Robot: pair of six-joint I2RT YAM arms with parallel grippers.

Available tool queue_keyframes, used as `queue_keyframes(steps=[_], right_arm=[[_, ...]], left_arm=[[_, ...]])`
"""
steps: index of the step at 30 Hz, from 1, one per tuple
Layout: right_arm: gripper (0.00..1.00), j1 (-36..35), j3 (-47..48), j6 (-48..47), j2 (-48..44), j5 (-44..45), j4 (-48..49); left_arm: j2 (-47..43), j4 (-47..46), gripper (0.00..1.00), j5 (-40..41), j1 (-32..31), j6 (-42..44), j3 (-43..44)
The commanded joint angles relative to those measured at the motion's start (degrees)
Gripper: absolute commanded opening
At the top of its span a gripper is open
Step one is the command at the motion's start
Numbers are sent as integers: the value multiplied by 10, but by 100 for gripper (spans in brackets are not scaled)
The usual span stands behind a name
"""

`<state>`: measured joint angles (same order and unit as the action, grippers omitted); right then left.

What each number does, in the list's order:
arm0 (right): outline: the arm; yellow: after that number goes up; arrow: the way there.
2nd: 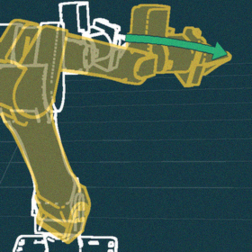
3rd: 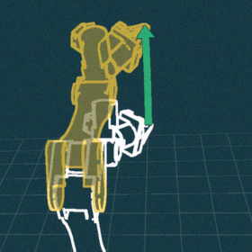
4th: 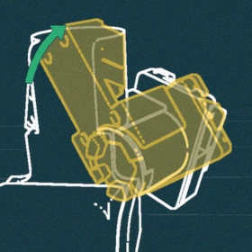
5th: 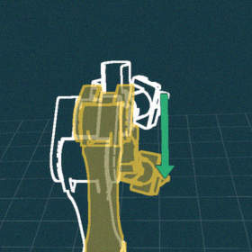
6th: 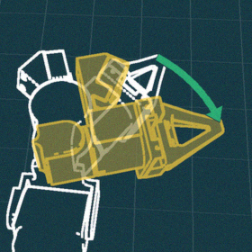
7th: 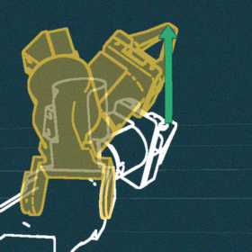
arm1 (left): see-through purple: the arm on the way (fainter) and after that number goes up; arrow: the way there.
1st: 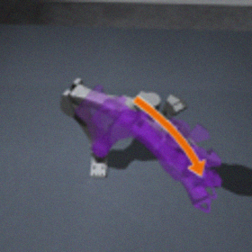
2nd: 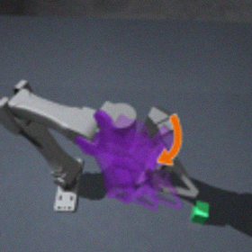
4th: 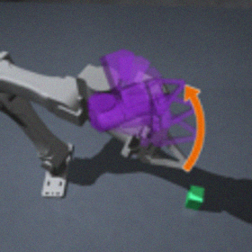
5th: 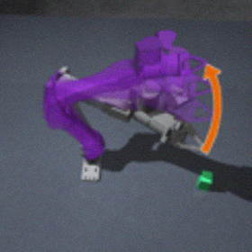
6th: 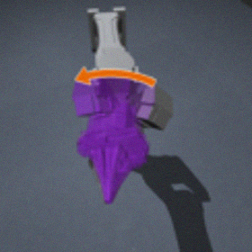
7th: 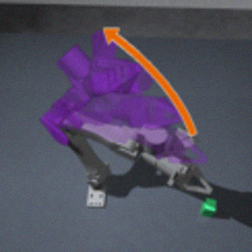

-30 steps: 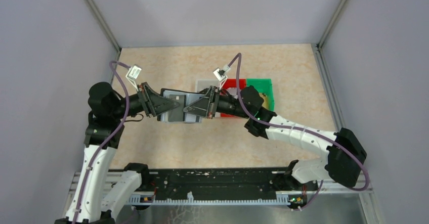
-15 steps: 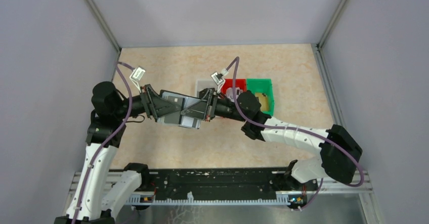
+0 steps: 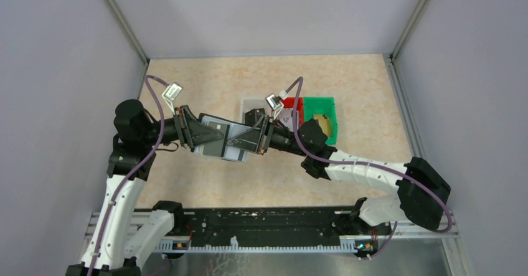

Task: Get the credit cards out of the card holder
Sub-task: Remove the credit card from the card holder.

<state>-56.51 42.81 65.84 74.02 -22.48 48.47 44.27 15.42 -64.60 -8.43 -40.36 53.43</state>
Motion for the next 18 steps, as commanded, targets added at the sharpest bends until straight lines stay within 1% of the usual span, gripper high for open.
queue_keyframes(steps=[1, 3, 4, 5, 6, 9, 11, 15, 18], right_arm=[[0, -2, -8, -1, -19, 16, 24], [0, -2, -6, -1, -17, 13, 29], [3, -2, -2, 0, -14, 10, 30], [9, -2, 3, -1, -12, 7, 30], [13, -2, 9, 0, -10, 4, 28], [23, -2, 31, -4, -2, -1, 15], [27, -2, 43, -8, 5, -8, 10], [30, -3, 60, -7, 19, -13, 2], [25, -3, 65, -6, 29, -13, 1]], left_arm=[[-6, -32, 19, -25, -2, -12, 14], [-6, -31, 20, -21, -2, -12, 14], [-6, -29, 20, -19, -2, -10, 13], [-6, -27, 20, -17, -2, -9, 13], [-5, -26, 19, -16, -2, -9, 13], [-4, -24, 19, -14, -2, -9, 14], [-4, -24, 19, -11, -2, -9, 16], [-4, -23, 19, -5, -2, -9, 17], [-3, -22, 19, -3, -2, -8, 17]])
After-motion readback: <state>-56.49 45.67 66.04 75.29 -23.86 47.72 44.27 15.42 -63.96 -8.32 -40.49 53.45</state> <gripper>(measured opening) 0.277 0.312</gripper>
